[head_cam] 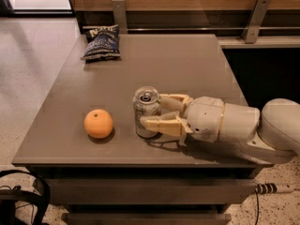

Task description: Move 7up can near orange

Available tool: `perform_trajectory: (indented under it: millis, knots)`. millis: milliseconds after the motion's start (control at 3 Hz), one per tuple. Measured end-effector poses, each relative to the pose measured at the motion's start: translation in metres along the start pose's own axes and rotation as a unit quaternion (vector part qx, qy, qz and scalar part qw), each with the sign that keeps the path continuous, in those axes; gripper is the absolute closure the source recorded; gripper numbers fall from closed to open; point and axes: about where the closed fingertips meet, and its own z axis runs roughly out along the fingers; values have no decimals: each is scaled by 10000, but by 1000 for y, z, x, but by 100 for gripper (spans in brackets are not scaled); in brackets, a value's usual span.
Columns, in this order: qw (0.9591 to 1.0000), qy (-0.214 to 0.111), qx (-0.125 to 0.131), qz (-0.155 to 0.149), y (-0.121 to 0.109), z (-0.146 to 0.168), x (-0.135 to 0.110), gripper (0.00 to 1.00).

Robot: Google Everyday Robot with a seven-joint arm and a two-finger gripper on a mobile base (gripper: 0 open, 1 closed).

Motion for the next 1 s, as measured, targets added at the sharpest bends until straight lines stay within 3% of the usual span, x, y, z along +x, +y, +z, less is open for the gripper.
perform_trajectory:
  millis: [1000]
  knots:
    - [10000,3,-53,-22,4,5,-2,0]
